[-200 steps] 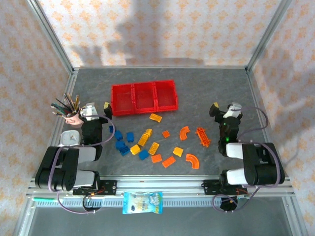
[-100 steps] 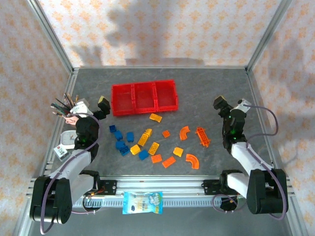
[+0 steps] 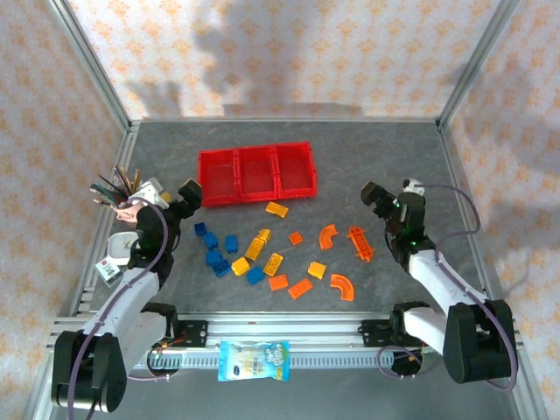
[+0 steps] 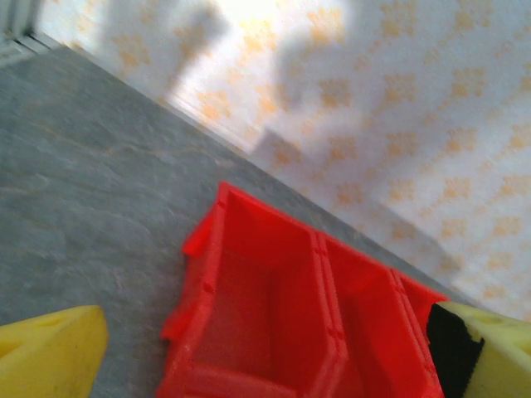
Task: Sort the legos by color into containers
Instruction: Pick up the lego from the center of the table.
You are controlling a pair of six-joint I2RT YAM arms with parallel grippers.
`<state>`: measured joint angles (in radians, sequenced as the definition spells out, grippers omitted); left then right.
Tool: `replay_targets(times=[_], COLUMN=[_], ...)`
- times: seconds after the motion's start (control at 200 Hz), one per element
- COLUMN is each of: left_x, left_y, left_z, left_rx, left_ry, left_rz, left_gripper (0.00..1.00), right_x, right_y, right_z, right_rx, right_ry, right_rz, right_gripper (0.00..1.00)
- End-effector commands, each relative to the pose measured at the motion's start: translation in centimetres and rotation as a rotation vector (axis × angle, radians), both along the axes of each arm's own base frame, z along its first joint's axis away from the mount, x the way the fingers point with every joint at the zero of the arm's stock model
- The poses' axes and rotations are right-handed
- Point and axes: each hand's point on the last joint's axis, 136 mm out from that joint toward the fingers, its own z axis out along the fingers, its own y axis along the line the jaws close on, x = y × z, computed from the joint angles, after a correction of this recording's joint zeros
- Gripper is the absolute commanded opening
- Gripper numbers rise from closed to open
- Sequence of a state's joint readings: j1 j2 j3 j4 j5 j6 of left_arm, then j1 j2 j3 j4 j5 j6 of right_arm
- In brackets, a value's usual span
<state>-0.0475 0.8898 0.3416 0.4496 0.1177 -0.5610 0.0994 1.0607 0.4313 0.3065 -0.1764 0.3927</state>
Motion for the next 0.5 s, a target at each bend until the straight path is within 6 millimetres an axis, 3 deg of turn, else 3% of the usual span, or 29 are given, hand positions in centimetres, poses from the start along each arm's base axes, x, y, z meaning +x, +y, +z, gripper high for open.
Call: replay_targets(times=[0.0, 0.36, 0.496], left_x=[-0.8, -2.1, -2.1], left_y=[-3.2, -11.0, -13.0], left_z=[-0.2, -1.7, -2.9], left_rx=[-0.018, 0.042, 0.124], left_ry=[0.072, 0.226, 0.335], left_rz=[-0.108, -0.319, -0.353], left_gripper=[0.99, 0.98, 0.95], right_x=[-0.2, -2.8, -4.2], right_y=[2.0, 11.3, 15.3], right_z=[1.1, -0.1, -1.0], right_rx=[0.007, -0.059, -0.102], right_ry=[-0.003, 0.01, 0.012], right_rz=[0.079, 0.354, 0.487], right_gripper=[1.0, 1.0, 1.0])
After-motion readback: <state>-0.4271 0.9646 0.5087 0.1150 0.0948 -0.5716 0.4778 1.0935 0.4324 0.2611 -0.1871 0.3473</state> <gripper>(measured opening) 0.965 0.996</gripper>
